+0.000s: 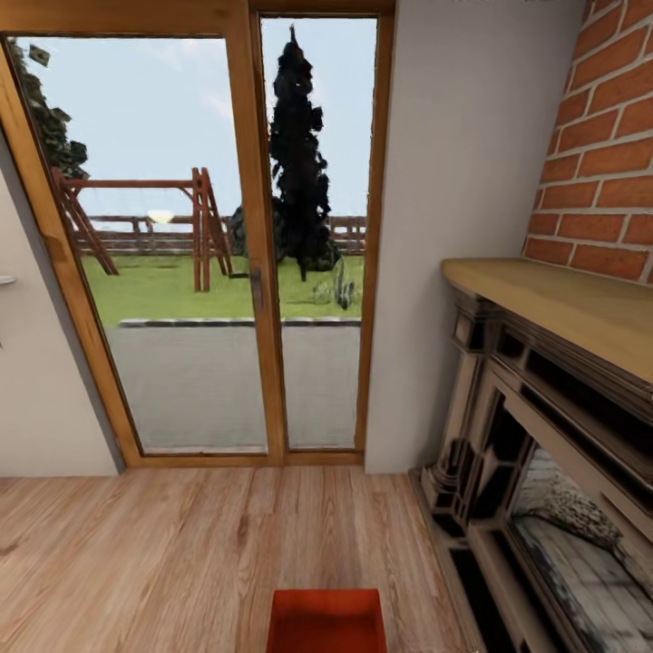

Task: Move the two storage containers from the living room to the garage. In the garage, place one container on the floor and stack the other container on top of it (either order is fine).

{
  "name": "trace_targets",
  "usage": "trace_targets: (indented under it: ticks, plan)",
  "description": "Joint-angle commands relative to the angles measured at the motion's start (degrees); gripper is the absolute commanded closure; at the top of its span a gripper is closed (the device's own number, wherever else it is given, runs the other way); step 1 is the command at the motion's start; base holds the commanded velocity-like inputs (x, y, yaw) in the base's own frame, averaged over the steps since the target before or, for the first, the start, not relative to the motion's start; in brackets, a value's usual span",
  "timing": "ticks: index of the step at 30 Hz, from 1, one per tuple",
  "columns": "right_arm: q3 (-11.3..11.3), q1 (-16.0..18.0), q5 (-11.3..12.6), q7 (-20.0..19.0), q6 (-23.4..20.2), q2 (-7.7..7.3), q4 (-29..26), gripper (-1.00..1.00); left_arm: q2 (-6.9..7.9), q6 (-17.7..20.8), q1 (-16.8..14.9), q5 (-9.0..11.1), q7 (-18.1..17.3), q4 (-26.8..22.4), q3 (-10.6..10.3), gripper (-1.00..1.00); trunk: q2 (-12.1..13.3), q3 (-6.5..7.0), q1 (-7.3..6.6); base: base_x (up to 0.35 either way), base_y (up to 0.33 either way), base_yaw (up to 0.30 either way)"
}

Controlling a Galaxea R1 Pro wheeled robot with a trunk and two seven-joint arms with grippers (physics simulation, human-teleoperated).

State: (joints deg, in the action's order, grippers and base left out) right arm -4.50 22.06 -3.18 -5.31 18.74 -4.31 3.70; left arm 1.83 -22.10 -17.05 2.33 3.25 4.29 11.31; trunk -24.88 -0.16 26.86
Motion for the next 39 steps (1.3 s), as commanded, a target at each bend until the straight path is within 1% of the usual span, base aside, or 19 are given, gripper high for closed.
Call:
trace_targets:
  ticks: [1, 7, 30, 39]
  plan:
    - [-0.42, 0.09, -0.07, 0.00, 0.39, 0.00, 0.26, -1.00, 0.01, -0.40, -0.08, 0.22, 0.00, 0.25, 0.03, -1.00, -0.05, 0.00, 0.02, 0.001, 0.000, -0.207]
    - [-0.42, 0.09, -0.07, -0.02, 0.42, 0.00, 0.26, -1.00, 0.01, -0.40, -0.07, 0.22, 0.00, 0.25, 0.03, -1.00, -0.05, 0.03, 0.02, 0.000, 0.000, -0.065]
    - [-0.42, 0.09, -0.07, -0.03, 0.42, 0.00, 0.26, -1.00, 0.01, -0.40, -0.08, 0.22, 0.01, 0.26, 0.03, -1.00, -0.05, 0.03, 0.02, 0.000, 0.000, -0.002]
    - [-0.42, 0.09, -0.07, -0.05, 0.42, 0.00, 0.26, -1.00, 0.05, -0.40, -0.06, 0.22, 0.03, 0.25, 0.03, -1.00, -0.05, 0.03, 0.02, 0.141, 0.000, 0.000]
